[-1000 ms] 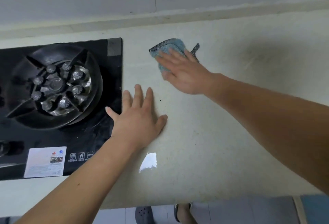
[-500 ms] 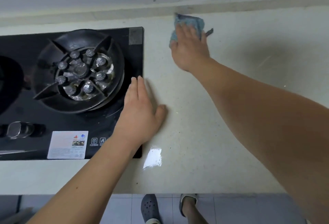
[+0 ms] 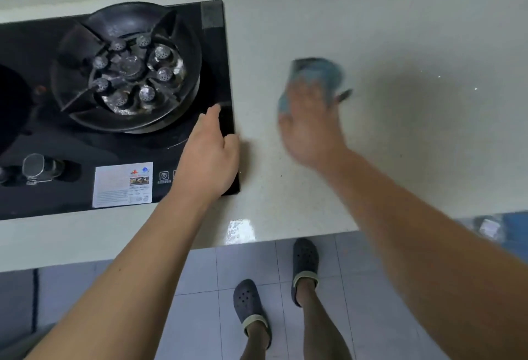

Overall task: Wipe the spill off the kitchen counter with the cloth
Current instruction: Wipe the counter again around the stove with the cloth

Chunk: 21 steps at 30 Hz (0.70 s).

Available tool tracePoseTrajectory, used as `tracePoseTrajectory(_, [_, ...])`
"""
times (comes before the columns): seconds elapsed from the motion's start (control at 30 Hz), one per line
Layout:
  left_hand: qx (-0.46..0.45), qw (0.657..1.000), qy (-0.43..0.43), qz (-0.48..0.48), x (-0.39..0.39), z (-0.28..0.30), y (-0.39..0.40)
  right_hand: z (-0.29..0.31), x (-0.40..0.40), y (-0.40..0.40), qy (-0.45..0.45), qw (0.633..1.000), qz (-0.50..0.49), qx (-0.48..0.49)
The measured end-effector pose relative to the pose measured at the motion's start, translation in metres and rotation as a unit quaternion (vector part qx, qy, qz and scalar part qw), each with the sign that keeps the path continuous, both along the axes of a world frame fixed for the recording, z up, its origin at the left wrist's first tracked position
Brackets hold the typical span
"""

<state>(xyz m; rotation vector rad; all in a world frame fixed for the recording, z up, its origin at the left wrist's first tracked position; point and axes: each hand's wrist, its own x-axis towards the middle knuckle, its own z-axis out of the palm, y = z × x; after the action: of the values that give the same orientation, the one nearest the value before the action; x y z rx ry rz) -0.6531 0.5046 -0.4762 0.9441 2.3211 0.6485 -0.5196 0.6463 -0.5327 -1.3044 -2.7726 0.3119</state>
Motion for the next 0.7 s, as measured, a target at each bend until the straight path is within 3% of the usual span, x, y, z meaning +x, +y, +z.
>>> tracePoseTrajectory(0.1, [0.002,1.0,0.015,-0.016,0.001,-0.002,-0.013,0.002,0.009,-0.096,0.001,0.983,0.176,-0.054])
tracePoseTrajectory(0.17, [-0.007,0.999,0.023,-0.045,0.001,-0.005,-0.024,0.008,0.028,-0.099,-0.004,0.975,0.209,-0.069])
tracePoseTrajectory(0.23, [-0.029,0.995,0.037,-0.084,0.003,-0.007,-0.038,0.003,0.048,-0.081,-0.007,0.988,0.15,-0.031])
tracePoseTrajectory(0.3, [-0.057,0.99,0.062,-0.116,0.007,-0.009,-0.049,0.0,0.07,-0.054,0.01,1.0,-0.006,-0.027])
tracePoseTrajectory(0.37, [-0.071,0.988,0.072,-0.115,0.011,-0.008,-0.064,0.005,0.078,-0.061,0.011,0.989,-0.134,-0.062])
tracePoseTrajectory(0.4, [-0.071,0.989,0.072,-0.109,0.012,-0.008,-0.071,0.006,0.073,-0.081,0.01,0.987,-0.147,-0.061])
tracePoseTrajectory(0.47, [-0.061,0.99,0.073,-0.1,0.013,-0.008,-0.085,0.005,0.062,-0.14,0.007,0.997,-0.036,-0.063])
tracePoseTrajectory(0.57, [-0.045,0.992,0.071,-0.096,0.012,-0.009,-0.102,0.002,0.067,-0.196,0.005,0.984,0.153,-0.092])
tracePoseTrajectory(0.63, [-0.034,0.993,0.073,-0.09,0.01,-0.01,-0.116,-0.004,0.079,-0.181,0.016,0.987,0.141,-0.077])
tracePoseTrajectory(0.7, [-0.029,0.993,0.077,-0.09,0.01,-0.011,-0.128,-0.008,0.092,-0.16,0.035,0.996,0.035,-0.068])
